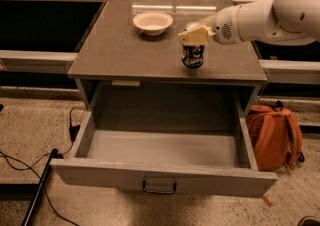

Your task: Pick pepsi can from top drawer and place on counter

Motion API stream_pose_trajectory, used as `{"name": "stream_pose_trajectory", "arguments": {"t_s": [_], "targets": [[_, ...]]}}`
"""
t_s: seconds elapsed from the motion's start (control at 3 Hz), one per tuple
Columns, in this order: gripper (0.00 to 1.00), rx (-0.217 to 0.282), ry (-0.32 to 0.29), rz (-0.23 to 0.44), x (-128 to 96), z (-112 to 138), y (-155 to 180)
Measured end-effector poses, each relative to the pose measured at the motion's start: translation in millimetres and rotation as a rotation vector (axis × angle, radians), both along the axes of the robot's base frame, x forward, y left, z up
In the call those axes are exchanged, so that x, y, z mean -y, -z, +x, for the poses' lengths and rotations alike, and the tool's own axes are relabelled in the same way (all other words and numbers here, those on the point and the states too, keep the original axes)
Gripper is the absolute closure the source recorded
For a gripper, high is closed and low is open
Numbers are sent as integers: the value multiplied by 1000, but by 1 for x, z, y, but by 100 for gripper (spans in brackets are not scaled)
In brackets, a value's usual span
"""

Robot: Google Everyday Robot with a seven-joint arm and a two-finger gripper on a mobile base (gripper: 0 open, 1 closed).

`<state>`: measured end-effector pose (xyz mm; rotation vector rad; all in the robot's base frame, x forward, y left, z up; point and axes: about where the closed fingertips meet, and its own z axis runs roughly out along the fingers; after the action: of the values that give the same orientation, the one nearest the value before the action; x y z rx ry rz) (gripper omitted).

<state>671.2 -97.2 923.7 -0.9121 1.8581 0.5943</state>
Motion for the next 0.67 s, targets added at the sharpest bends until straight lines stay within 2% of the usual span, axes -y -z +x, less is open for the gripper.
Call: {"name": "stream_pose_trajectory", "arguments": {"t_s": [0.33,0.67], "targets": [[100,2,54,-24,8,11,2],[83,0,102,-57,15,17,5]]}}
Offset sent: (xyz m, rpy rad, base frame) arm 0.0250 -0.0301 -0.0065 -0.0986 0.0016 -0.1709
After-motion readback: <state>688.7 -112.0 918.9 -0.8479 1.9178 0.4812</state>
